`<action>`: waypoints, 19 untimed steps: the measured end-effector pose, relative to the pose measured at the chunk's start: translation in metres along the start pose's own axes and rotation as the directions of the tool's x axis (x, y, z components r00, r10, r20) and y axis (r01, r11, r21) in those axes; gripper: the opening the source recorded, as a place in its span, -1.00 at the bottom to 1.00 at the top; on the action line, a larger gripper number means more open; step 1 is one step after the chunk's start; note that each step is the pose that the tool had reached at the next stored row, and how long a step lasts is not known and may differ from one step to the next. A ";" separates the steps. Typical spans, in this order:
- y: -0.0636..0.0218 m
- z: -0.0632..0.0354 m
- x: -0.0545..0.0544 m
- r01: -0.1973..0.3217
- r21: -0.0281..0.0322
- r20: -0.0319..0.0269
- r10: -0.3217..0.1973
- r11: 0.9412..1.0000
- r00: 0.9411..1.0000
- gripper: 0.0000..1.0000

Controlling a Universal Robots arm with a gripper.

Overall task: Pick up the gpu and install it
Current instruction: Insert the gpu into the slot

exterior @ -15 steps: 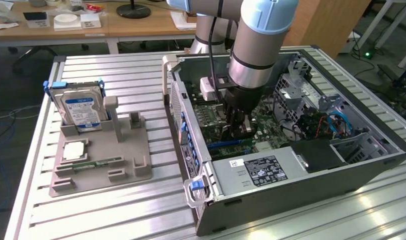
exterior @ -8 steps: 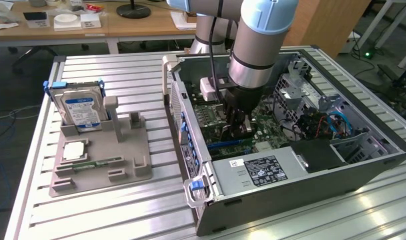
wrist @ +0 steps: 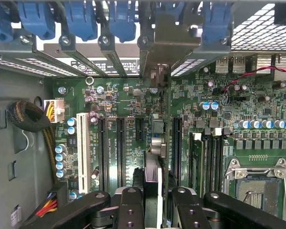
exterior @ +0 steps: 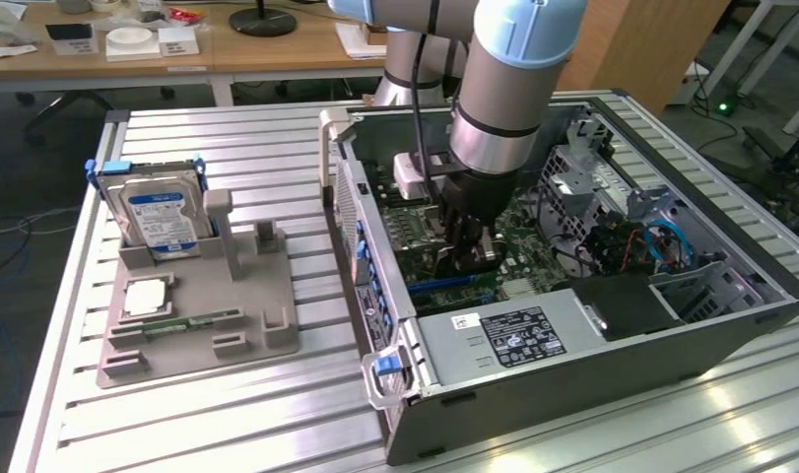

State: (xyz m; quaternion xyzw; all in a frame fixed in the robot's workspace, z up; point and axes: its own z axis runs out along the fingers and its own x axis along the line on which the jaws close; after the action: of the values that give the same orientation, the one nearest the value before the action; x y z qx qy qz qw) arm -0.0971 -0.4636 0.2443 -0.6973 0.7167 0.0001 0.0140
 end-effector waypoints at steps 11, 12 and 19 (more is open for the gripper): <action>0.0020 0.0019 -0.002 0.000 0.000 0.000 0.000 1.000 1.000 -0.45; 0.0020 0.0022 -0.002 0.000 0.000 0.000 0.000 1.000 1.000 -0.45; 0.0022 0.0052 -0.002 0.000 0.000 0.000 0.000 1.000 1.000 -0.45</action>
State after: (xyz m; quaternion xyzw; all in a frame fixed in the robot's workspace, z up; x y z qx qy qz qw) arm -0.0992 -0.4614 0.2391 -0.6972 0.7168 0.0001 0.0139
